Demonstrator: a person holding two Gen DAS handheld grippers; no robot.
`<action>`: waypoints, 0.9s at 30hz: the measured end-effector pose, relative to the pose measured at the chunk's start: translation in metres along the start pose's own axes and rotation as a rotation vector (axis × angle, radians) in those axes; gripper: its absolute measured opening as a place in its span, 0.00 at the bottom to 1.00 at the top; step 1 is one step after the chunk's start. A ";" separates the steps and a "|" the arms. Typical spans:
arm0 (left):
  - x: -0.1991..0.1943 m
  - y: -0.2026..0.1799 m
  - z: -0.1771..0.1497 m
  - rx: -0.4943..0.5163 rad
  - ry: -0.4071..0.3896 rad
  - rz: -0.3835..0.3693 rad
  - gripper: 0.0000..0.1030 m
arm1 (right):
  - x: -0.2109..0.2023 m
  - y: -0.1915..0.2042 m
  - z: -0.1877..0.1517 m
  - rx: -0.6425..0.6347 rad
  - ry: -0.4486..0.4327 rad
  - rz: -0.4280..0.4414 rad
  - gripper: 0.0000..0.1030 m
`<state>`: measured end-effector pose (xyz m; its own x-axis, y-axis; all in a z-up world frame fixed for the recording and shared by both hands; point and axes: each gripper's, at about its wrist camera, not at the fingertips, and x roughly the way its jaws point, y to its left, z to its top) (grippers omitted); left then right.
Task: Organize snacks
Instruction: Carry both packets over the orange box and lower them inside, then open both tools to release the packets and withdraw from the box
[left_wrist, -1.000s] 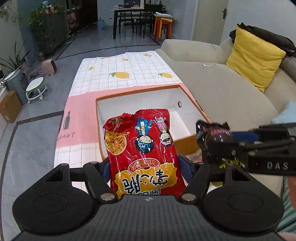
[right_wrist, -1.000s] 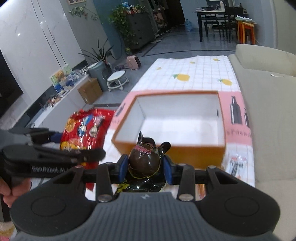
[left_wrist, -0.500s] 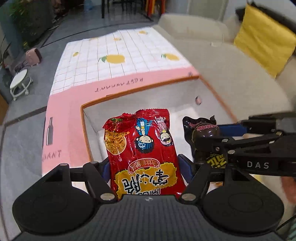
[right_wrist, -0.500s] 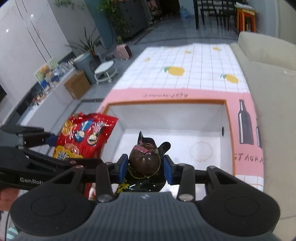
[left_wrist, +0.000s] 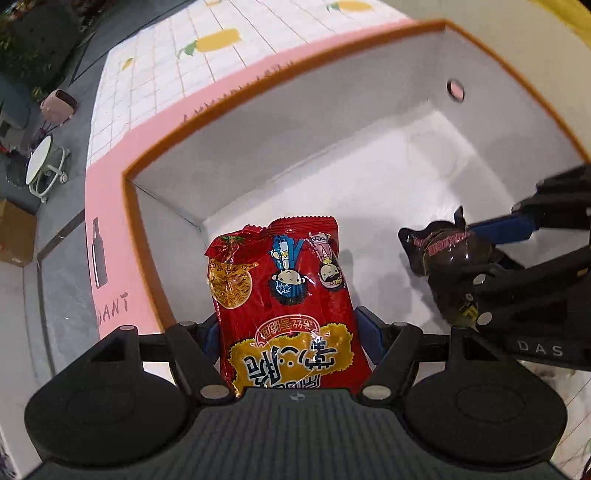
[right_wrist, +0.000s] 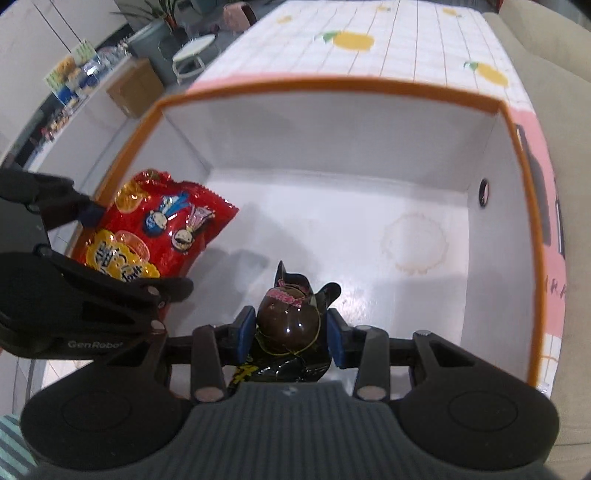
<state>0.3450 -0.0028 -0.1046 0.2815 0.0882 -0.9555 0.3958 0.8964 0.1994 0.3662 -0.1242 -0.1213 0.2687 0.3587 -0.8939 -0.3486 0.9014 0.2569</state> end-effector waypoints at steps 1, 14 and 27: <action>0.003 -0.001 -0.001 0.012 0.010 0.008 0.79 | 0.002 0.001 0.001 -0.005 0.007 -0.003 0.38; 0.008 -0.004 -0.005 0.035 0.023 0.051 0.86 | 0.016 0.005 0.006 -0.036 0.054 -0.067 0.43; -0.018 0.001 -0.007 -0.019 0.027 -0.002 0.91 | 0.002 0.015 0.010 -0.020 0.043 -0.113 0.58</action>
<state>0.3340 -0.0009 -0.0886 0.2568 0.0977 -0.9615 0.3800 0.9045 0.1934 0.3702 -0.1071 -0.1156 0.2682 0.2441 -0.9319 -0.3361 0.9303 0.1470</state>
